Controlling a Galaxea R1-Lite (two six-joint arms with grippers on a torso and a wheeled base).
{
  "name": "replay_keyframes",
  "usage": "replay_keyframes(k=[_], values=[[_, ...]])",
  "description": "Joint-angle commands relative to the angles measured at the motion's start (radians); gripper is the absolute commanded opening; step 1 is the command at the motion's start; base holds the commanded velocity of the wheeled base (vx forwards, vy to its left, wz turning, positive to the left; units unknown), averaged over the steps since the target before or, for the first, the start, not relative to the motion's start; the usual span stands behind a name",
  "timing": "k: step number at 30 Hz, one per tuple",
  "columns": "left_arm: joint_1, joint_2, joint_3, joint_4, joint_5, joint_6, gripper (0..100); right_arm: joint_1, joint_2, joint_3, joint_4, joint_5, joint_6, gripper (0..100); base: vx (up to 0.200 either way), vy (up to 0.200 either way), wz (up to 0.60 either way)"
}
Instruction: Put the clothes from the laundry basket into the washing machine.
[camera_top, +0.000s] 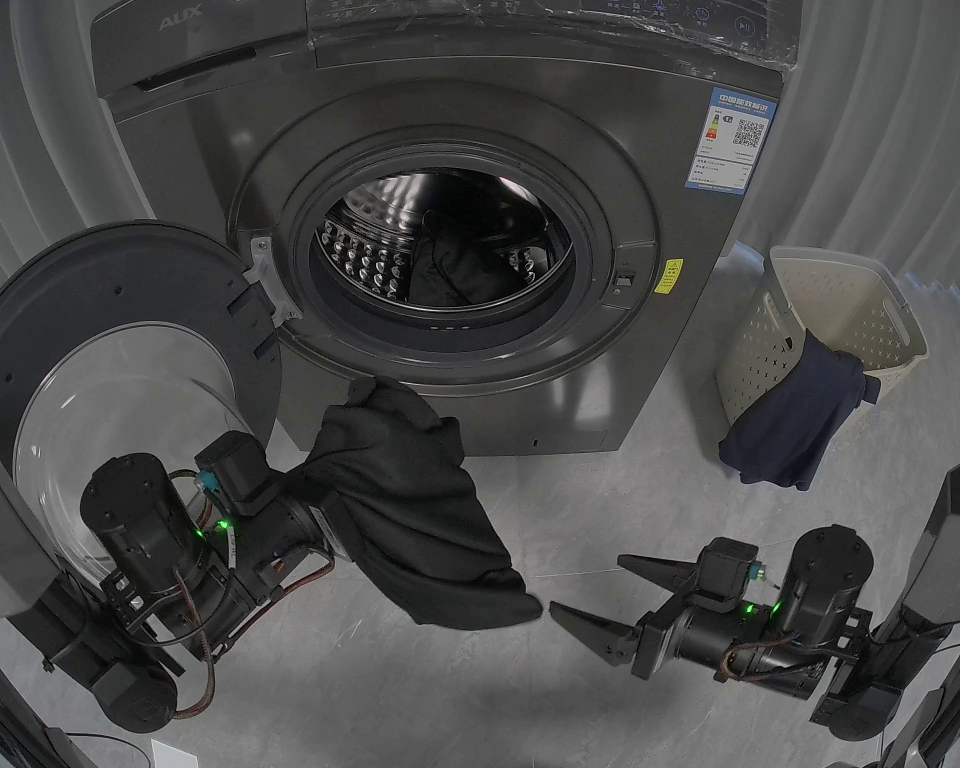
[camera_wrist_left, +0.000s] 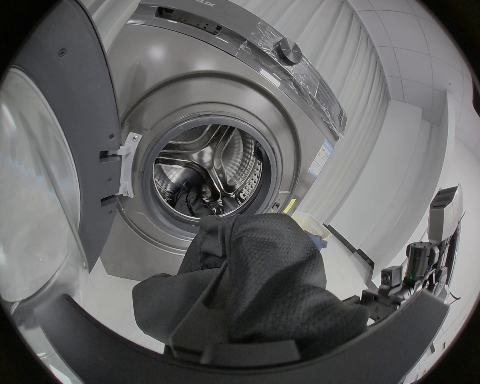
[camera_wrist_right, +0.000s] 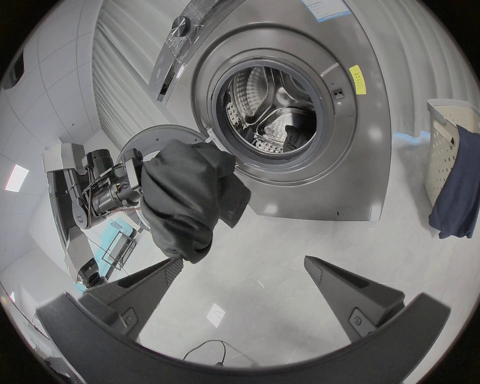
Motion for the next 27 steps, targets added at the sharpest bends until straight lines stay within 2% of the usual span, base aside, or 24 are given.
replay_keyframes(k=[1, 4, 7, 12, 14, 16, 27], values=[[0.006, -0.013, 0.044, 0.001, 0.008, 0.011, 0, -0.090, -0.036, -0.032, -0.006, 0.014, 0.000, 100, 0.000, 0.000, 0.00], [0.006, 0.001, 0.061, -0.001, 0.006, 0.025, 0, -0.081, -0.044, -0.031, -0.007, 0.011, 0.007, 100, 0.000, 0.000, 0.00], [0.006, 0.019, 0.064, -0.001, 0.006, 0.027, 0, -0.070, -0.056, -0.034, -0.004, 0.011, 0.016, 100, 0.000, 0.000, 0.00], [0.006, 0.036, 0.061, -0.001, 0.013, 0.054, 0, -0.134, -0.047, -0.055, -0.004, 0.005, 0.016, 100, 0.000, 0.000, 0.00], [0.009, 0.042, 0.064, -0.001, 0.013, 0.056, 0, -0.174, -0.048, -0.062, -0.004, 0.000, 0.016, 100, 0.200, 0.000, 0.00], [0.020, 0.048, 0.064, -0.001, 0.013, 0.056, 0, -0.184, -0.053, -0.068, -0.004, 0.000, 0.016, 100, 0.200, 0.000, 0.00], [0.026, 0.064, 0.049, -0.001, 0.006, 0.059, 0, -0.180, -0.044, -0.098, -0.003, 0.000, 0.017, 100, 0.200, 0.000, 0.00]])
